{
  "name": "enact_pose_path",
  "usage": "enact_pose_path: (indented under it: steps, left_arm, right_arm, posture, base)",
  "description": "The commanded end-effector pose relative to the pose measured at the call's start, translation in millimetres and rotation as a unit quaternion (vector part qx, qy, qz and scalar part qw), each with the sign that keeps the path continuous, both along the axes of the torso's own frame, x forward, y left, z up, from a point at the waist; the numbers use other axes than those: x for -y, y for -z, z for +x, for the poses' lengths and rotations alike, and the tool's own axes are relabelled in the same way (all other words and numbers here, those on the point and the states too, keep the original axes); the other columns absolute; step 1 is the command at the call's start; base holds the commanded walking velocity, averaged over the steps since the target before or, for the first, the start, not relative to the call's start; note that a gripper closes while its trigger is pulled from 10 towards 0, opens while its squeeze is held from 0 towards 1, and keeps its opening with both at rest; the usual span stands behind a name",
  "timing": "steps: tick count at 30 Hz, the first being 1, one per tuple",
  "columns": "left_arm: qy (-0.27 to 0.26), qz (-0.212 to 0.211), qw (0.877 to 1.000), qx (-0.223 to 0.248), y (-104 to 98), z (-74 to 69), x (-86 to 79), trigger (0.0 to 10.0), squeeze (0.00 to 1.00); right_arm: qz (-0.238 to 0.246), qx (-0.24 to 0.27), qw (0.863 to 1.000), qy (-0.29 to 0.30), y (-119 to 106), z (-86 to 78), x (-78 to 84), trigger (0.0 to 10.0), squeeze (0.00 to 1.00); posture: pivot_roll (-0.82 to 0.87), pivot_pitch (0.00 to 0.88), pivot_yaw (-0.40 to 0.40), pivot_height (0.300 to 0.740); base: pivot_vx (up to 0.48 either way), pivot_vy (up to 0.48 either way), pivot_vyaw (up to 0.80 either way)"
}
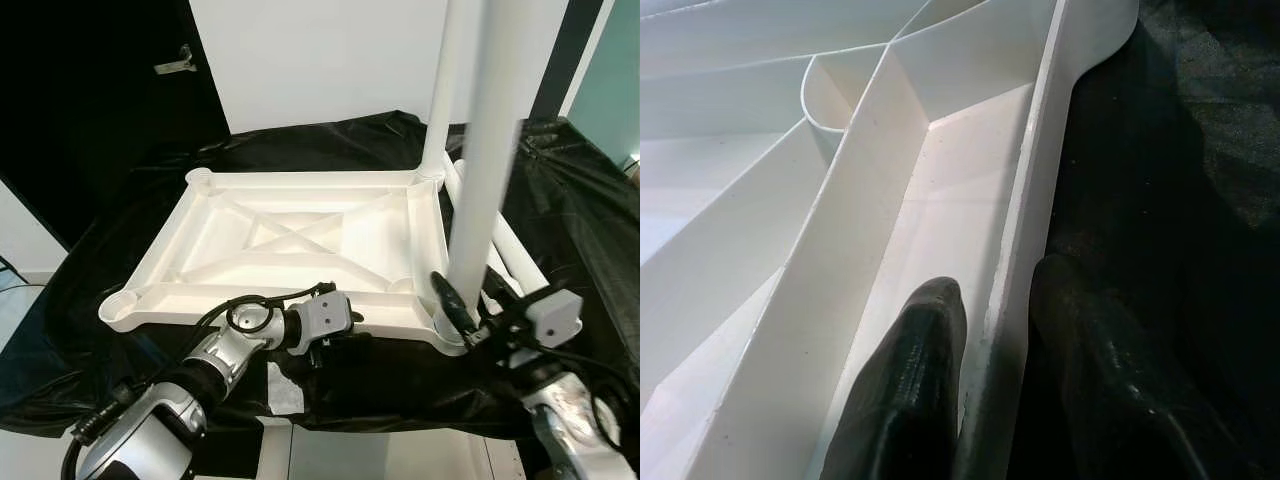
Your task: Building children table
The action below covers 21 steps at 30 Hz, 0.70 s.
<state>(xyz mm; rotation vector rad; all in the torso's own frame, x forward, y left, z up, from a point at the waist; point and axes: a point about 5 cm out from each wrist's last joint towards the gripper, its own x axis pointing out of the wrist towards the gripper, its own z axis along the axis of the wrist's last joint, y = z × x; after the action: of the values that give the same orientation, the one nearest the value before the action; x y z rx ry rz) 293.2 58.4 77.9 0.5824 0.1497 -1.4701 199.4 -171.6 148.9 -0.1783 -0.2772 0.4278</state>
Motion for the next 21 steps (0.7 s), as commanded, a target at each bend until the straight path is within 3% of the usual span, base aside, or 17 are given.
enact_pose_path:
  steps: [1, 14, 17, 20, 21]
  left_arm:
    - [0.076, 0.086, 0.989, -0.093, 34, -24.2, -9.8, 10.0, 0.00]
    - [0.081, 0.086, 0.989, -0.089, 32, -22.8, -7.7, 10.0, 0.00]
    - [0.079, 0.089, 0.989, -0.088, 33, -22.5, -10.1, 10.0, 0.00]
    - [0.079, 0.089, 0.989, -0.088, 33, -22.5, -10.1, 10.0, 0.00]
    - [0.079, 0.090, 0.989, -0.088, 33, -22.5, -10.3, 10.0, 0.00]
  right_arm:
    - [-0.007, -0.089, 0.996, -0.008, 29, -6.6, -0.1, 10.0, 0.00]
    - [-0.021, -0.109, 0.994, -0.011, 34, -13.3, 4.9, 10.0, 0.00]
    - [0.019, -0.206, 0.978, -0.010, 51, -16.8, 5.3, 10.0, 0.00]
    - [0.019, -0.206, 0.978, -0.010, 51, -16.8, 5.3, 10.0, 0.00]
    - [0.035, -0.232, 0.972, -0.012, 55, -19.0, 4.8, 10.0, 0.00]
  posture:
    - [-0.24, 0.051, 0.084, 0.740]
    - [-0.24, 0.051, 0.089, 0.740]
    - [-0.24, 0.053, 0.089, 0.740]
    - [-0.24, 0.053, 0.089, 0.740]
    - [-0.24, 0.053, 0.089, 0.740]
  base:
    - [0.000, 0.000, 0.00]
    - [0.000, 0.000, 0.00]
    - [0.000, 0.000, 0.00]
    - [0.000, 0.000, 0.00]
    - [0.000, 0.000, 0.00]
